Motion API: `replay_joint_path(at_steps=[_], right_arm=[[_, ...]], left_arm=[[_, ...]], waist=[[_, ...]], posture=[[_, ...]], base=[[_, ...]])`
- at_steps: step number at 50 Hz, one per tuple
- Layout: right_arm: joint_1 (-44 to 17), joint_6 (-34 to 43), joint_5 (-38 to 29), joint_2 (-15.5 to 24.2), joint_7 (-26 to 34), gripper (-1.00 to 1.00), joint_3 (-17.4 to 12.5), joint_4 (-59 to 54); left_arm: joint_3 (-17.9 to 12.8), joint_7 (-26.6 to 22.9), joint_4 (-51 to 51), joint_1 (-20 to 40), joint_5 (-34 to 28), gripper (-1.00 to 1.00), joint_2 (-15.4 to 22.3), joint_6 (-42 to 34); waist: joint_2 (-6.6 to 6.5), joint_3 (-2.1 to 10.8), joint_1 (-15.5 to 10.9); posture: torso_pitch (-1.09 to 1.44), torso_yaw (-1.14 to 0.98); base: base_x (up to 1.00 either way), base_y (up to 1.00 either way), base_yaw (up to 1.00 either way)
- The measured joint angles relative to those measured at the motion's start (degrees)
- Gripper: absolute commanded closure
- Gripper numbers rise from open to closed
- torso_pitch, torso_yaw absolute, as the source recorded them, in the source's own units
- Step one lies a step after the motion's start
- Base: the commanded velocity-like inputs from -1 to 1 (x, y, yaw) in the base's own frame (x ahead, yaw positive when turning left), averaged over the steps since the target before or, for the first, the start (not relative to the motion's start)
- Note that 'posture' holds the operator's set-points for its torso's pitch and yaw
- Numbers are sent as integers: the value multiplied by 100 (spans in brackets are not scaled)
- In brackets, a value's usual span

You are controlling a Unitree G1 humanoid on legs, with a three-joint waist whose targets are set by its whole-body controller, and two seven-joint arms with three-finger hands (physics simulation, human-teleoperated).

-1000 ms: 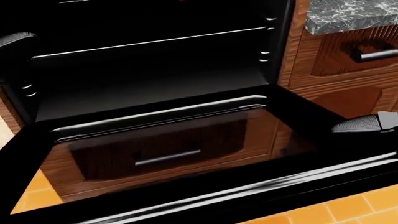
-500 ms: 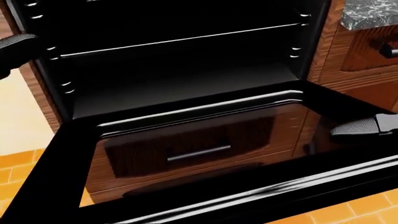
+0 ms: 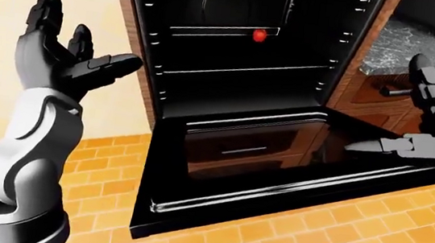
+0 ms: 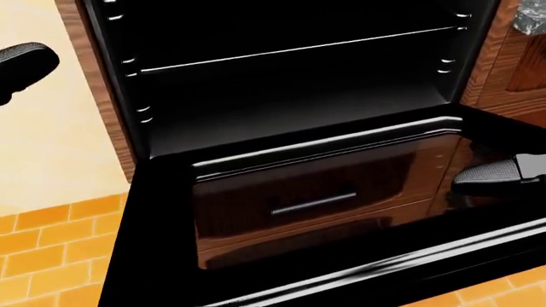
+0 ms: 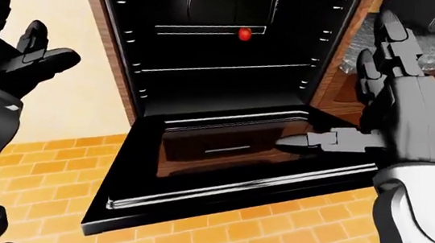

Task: Close the oven door.

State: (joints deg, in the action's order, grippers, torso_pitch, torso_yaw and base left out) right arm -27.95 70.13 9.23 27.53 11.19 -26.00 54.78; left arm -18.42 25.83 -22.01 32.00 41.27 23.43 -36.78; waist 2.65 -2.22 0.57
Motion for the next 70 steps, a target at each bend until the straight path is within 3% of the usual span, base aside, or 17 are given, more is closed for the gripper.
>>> replay_joint_path(at_steps=[3,6,8,12,21,23,25,27,31,33,35,38,44,48,52,56,70], right_arm=[[-87,-4,-7,38,-6,-100,8,30],[-55,-83,-18,23,-10,-100,-3,91],[-64,-100,-19,-4,-7,-100,30,64],[36,-40,57,-68,64,-100,158,60],[-8,-142,-25,-37,51,-100,82,135],[30,-123,-49,-27,52,-100,52,95],[72,-53,-88,-27,48,-100,46,42],[30,-25,-111,-15,49,-100,56,17],[9,-100,-133,-3,66,-100,50,89],[-14,-110,-140,3,79,-100,57,82],[37,-103,-124,-75,106,-100,151,110],[116,-102,-141,-15,168,-100,245,47],[305,-436,-741,52,402,-100,570,-33],[205,-490,-1145,-40,615,-100,721,-93],[281,-698,-1408,-329,674,-100,526,-233],[246,-789,-1161,-507,608,-100,206,-10],[434,-823,-575,-446,359,-100,82,51]], left_arm=[[-31,-8,-16,47,13,-100,31,-3],[-70,-10,-95,69,-2,-100,47,68],[-87,-18,-77,77,-15,-100,74,102],[-171,33,60,-45,-73,-100,62,69],[-125,-37,-24,7,-83,-100,62,122],[-84,-45,-30,-21,-77,-100,4,120],[-7,-49,25,-39,-51,-100,-14,57],[6,-52,40,-25,-37,-100,-4,16],[-66,-57,-71,18,-50,-100,26,79],[-86,-50,-105,33,-56,-100,42,100],[-150,-32,-35,-22,-67,-100,53,101],[-174,14,19,-37,-94,-100,54,64],[-149,6,-68,35,-60,-100,77,94],[-149,31,-29,20,-64,-100,60,62],[-68,6,0,-46,-58,-100,35,20],[-71,-33,-38,3,-80,-100,33,65],[-91,-63,-4,-9,-115,-100,25,81]], waist=[[-128,21,-32],[-416,-43,-2],[-640,7,-25],[-533,-54,-98],[78,-16,-47],[-24,-45,22],[8,-15,8],[-47,21,-24],[-381,-50,-20],[-662,-2,-23],[-602,-49,-109],[-567,-12,-119],[-216,-166,-86],[43,-148,-172],[-127,-126,-131],[-257,-72,-103],[-269,-30,-57]], posture=[[0,0],[0,0],[0,0],[0,0],[0,0],[0,0],[0,0],[0,0],[0,0],[0,0],[0,0],[0,0],[0,0],[0,0],[0,0],[0,0],[0,0]], base=[[0,30,0],[0,30,0],[0,29,0],[0,29,0],[0,27,0],[0,26,0],[0,23,0],[0,23,0],[0,22,0],[0,21,0],[0,21,0],[0,7,0],[0,0,0],[0,0,0],[0,0,0],[0,0,0],[0,0,0]])
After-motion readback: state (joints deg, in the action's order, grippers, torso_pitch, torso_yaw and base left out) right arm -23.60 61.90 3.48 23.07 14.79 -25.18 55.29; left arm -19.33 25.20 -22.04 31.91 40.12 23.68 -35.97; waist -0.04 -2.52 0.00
